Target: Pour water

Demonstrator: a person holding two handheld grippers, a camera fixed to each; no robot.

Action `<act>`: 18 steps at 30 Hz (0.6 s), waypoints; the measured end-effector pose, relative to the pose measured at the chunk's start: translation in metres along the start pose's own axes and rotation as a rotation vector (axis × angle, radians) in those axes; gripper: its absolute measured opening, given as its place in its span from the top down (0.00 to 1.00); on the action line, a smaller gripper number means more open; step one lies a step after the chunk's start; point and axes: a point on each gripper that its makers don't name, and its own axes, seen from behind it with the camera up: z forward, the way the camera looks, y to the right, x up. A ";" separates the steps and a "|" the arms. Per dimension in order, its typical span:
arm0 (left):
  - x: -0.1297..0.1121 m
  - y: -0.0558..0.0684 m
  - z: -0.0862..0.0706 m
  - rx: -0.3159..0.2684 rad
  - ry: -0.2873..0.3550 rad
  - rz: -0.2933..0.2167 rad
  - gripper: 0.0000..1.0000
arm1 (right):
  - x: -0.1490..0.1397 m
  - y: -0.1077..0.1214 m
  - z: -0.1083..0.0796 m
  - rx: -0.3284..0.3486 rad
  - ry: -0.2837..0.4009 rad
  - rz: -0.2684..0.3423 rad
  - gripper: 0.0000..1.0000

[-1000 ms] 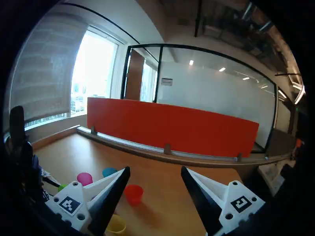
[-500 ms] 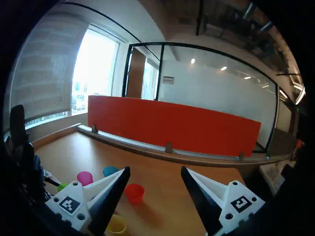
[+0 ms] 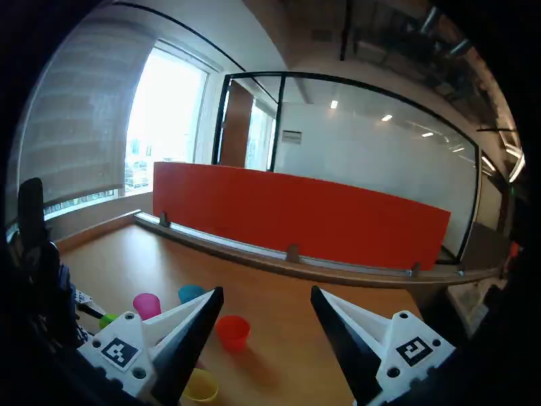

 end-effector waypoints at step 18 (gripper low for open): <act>-0.001 0.000 0.004 0.001 -0.010 0.017 0.17 | 0.001 -0.003 0.001 0.004 0.003 -0.003 0.00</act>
